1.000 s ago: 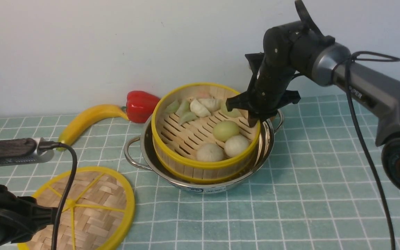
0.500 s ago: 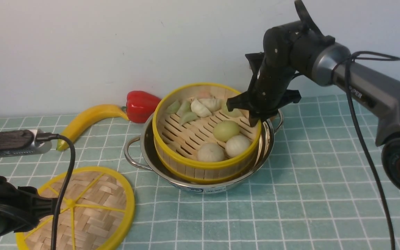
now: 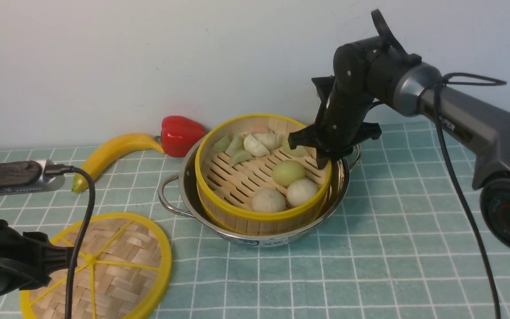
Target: Place the steamer in the pot on the blue tablecloth, and put the lid on the steamer.
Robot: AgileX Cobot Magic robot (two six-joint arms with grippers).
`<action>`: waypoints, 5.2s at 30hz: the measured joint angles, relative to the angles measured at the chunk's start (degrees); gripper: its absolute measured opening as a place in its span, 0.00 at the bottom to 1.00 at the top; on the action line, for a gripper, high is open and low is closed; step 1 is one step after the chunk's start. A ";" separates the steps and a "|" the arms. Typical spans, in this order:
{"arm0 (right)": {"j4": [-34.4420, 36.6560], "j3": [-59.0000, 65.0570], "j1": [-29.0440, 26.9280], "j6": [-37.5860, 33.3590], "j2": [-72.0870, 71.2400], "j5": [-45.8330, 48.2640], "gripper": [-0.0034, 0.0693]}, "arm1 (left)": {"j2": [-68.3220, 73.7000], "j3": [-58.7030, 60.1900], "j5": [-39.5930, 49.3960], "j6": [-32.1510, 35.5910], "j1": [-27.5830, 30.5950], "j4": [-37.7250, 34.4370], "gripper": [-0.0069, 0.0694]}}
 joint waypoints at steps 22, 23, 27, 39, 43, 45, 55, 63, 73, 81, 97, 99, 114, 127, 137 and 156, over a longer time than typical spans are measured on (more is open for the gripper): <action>0.24 -0.16 -1.52 -5.33 -18.09 -1.22 0.67 | 21.22 -4.47 -10.09 0.00 0.00 0.71 0.41; 0.09 -0.16 -1.81 -5.73 -20.92 -1.36 0.67 | 22.67 -5.56 -10.15 0.00 0.00 1.11 0.41; -0.15 -0.16 -2.11 -7.51 -32.76 -1.56 0.67 | 28.03 -10.06 -9.19 0.00 0.00 2.15 0.41; -0.15 -0.29 -2.11 -10.24 -54.92 -1.61 0.67 | 33.81 -13.39 -2.53 0.00 0.00 2.80 0.41; -0.15 0.22 -2.11 -10.60 -58.02 -1.54 0.67 | 36.66 -13.51 -2.49 0.00 0.00 2.80 0.40; -0.34 0.91 -2.11 -10.87 -58.67 -1.59 0.67 | 37.18 -13.58 -2.41 0.00 0.00 2.80 0.38; -7.18 15.27 -2.11 -11.38 -63.56 -1.38 0.60 | 33.35 -27.24 14.55 0.00 0.00 11.22 0.23; -13.15 24.25 -2.11 -8.16 -67.48 -1.13 0.56 | 30.62 -48.97 31.26 1.82 -1.40 12.58 0.23; -12.15 25.19 -2.11 -6.02 -72.20 -1.10 0.55 | 48.29 -68.99 30.45 4.89 -24.05 9.52 0.23; -10.12 25.19 -2.11 -5.97 -73.77 -1.17 0.55 | 64.12 -82.61 33.41 2.58 -31.14 15.29 0.23; -9.12 25.19 -2.11 -5.80 -73.77 -1.17 0.55 | 68.77 -85.43 33.66 2.58 -31.40 13.28 0.23; -9.12 25.19 -2.11 -5.80 -73.77 -1.17 0.55 | 69.23 -85.48 33.66 2.58 -31.40 13.22 0.23; -9.01 25.19 -2.11 -5.80 -73.77 -1.17 0.55 | 70.27 -85.74 32.68 2.58 -31.40 13.79 0.23; -9.06 25.19 -2.11 -5.80 -73.77 -1.17 0.55 | 70.27 -85.74 32.56 2.58 -31.40 13.28 0.23; -10.04 25.19 -2.11 -6.67 -73.77 -1.17 0.55 | 70.40 -89.53 33.08 4.13 -31.40 15.43 0.67; -34.20 64.44 -2.11 2.07 -107.96 -7.71 0.04 | 41.60 -102.48 33.50 2.14 -31.40 16.62 0.06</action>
